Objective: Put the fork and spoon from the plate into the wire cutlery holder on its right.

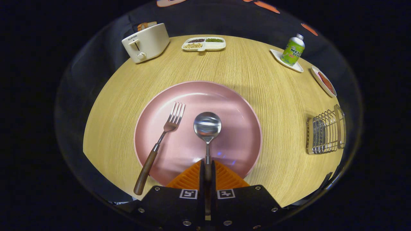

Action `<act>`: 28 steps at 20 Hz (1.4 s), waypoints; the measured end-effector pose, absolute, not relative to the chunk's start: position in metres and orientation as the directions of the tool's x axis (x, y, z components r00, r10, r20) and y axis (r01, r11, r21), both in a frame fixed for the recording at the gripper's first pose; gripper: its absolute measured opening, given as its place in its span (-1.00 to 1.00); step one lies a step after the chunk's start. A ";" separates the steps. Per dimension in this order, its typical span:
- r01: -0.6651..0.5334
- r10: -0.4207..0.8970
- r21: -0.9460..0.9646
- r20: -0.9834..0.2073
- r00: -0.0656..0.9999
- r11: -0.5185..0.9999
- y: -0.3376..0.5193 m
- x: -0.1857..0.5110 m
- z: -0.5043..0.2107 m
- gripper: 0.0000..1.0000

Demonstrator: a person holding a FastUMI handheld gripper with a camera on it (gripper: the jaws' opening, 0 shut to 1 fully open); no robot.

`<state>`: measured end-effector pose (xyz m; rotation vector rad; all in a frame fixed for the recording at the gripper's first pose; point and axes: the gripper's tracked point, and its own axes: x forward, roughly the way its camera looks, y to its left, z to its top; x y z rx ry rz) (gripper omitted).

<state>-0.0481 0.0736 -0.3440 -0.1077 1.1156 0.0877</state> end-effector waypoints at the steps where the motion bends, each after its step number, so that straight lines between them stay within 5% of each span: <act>1: -0.125 0.022 -0.037 -0.897 0.440 0.992 0.074 -0.049 -0.343 -0.88; 9: -0.074 0.066 0.030 -0.831 0.552 0.997 0.054 -0.044 -0.290 -0.90; 18: 0.074 -0.048 0.007 -0.704 0.708 0.997 -0.035 -0.034 -0.200 -0.90; 28: 0.208 -0.179 -0.047 -0.713 0.678 0.977 -0.127 -0.048 -0.186 -0.90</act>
